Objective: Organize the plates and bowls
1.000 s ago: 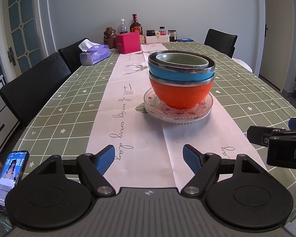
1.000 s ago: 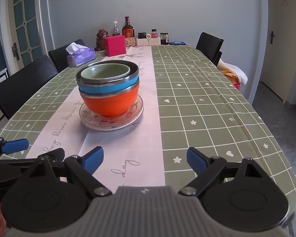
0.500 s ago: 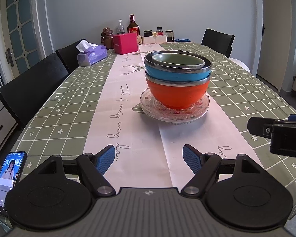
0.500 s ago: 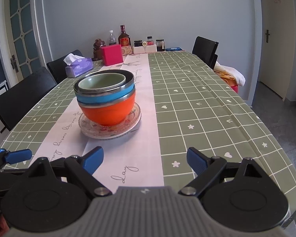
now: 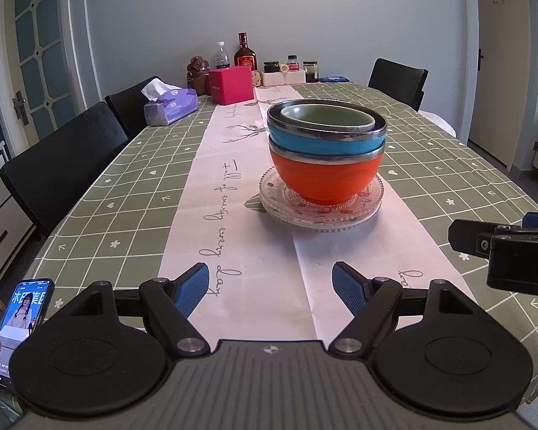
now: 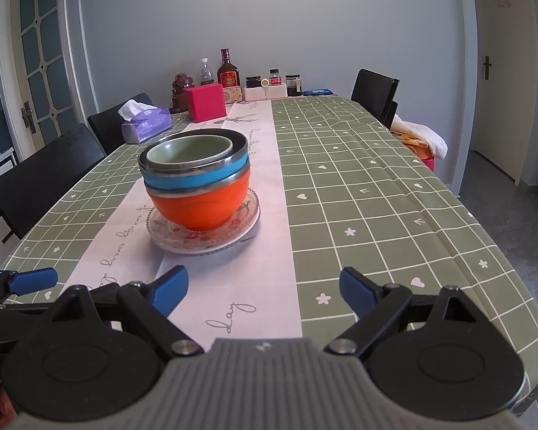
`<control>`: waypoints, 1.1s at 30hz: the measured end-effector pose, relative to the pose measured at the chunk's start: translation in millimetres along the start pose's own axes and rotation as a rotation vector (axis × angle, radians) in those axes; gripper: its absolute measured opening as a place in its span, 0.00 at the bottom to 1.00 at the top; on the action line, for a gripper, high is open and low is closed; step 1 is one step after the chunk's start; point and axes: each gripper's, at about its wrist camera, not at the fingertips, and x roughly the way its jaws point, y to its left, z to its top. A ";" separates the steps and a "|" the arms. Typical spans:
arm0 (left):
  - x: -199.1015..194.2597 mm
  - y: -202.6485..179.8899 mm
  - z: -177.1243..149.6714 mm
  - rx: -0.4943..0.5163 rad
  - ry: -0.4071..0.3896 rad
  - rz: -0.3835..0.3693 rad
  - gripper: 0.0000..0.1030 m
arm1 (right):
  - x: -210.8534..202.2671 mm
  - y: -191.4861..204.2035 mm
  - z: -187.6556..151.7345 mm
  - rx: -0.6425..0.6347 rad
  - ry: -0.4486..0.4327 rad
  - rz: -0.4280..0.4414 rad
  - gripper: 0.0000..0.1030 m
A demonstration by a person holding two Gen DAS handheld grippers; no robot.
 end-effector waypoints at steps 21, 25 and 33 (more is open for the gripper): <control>-1.3 0.7 2.3 0.000 -0.016 0.004 0.89 | 1.0 0.7 0.2 0.006 -0.006 0.003 0.87; -1.3 1.0 2.4 0.000 -0.016 0.003 0.89 | 1.4 0.7 0.6 0.006 -0.005 0.003 0.87; -2.2 1.8 4.7 -0.002 -0.023 0.004 0.88 | 2.2 3.6 0.6 -0.004 -0.003 0.010 0.87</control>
